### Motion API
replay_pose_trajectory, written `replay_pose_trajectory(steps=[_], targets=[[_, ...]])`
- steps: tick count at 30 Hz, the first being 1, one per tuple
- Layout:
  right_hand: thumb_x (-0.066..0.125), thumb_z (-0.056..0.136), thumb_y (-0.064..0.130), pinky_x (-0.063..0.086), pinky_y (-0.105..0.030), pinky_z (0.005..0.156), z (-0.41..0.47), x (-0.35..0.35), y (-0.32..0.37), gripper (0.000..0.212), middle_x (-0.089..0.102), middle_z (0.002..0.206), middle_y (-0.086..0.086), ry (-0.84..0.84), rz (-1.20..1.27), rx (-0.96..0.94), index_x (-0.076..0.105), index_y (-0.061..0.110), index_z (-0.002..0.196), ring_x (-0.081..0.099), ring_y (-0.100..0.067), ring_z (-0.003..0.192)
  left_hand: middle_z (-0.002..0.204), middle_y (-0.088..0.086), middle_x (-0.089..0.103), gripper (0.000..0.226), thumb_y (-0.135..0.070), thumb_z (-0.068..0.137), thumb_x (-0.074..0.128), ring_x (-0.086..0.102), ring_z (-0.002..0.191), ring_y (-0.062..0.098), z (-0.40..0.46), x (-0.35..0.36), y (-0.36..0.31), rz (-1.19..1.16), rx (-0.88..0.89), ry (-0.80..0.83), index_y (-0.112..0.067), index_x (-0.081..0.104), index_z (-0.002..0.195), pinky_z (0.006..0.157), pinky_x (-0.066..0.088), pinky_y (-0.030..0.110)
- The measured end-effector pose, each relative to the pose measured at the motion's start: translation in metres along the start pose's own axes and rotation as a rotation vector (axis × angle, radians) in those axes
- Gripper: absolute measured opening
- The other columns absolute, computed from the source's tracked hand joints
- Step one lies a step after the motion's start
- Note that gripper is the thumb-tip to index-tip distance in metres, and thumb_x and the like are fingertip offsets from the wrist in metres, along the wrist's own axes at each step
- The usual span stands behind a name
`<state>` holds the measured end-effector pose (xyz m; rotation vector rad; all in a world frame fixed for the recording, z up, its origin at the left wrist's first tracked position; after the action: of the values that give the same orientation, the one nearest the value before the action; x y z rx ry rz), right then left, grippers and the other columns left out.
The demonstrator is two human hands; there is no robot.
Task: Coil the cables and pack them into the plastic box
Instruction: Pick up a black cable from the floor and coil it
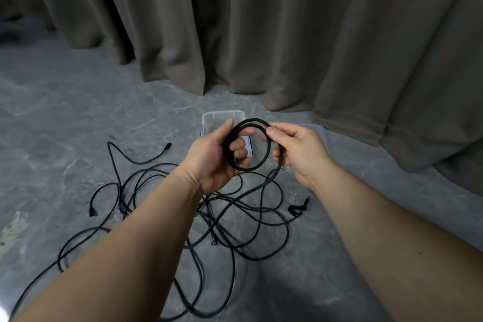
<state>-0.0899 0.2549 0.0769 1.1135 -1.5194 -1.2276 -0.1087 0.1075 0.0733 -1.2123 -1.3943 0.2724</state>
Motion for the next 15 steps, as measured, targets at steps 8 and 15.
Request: replay_pose_trajectory(steps=[8, 15], targets=[[0.053, 0.097, 0.017, 0.045, -0.025, 0.060, -0.002, 0.007, 0.002, 0.018, 0.066, 0.079, -0.003, 0.033, 0.033, -0.013, 0.068, 0.021, 0.087, 0.046, -0.011, 0.060, 0.056, -0.004, 0.047, 0.032, -0.023, 0.104, 0.032, 0.049, 0.053, 0.009, -0.008, 0.010, -0.005, 0.096, 0.102, 0.043, -0.010, 0.057, 0.087, 0.064, 0.039, 0.025], [0.060, 0.092, 0.010, 0.040, -0.018, 0.051, 0.005, 0.006, 0.006, 0.015, 0.062, 0.064, 0.006, -0.125, 0.114, -0.105, 0.067, 0.017, 0.081, 0.044, -0.005, 0.052, 0.048, -0.008, 0.033, 0.031, -0.028, 0.104, 0.032, 0.031, 0.040, 0.005, -0.008, 0.011, 0.003, 0.133, 0.097, 0.030, -0.017, 0.042, 0.077, 0.057, 0.027, 0.026]])
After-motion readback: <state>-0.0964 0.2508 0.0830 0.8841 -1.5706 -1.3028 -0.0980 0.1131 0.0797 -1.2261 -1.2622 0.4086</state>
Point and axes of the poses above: each hand's wrist, its own z-axis towards the middle knuckle, its own x-axis out of the palm, y = z × x, the point moved 3 cm from there along z, towards the middle knuckle
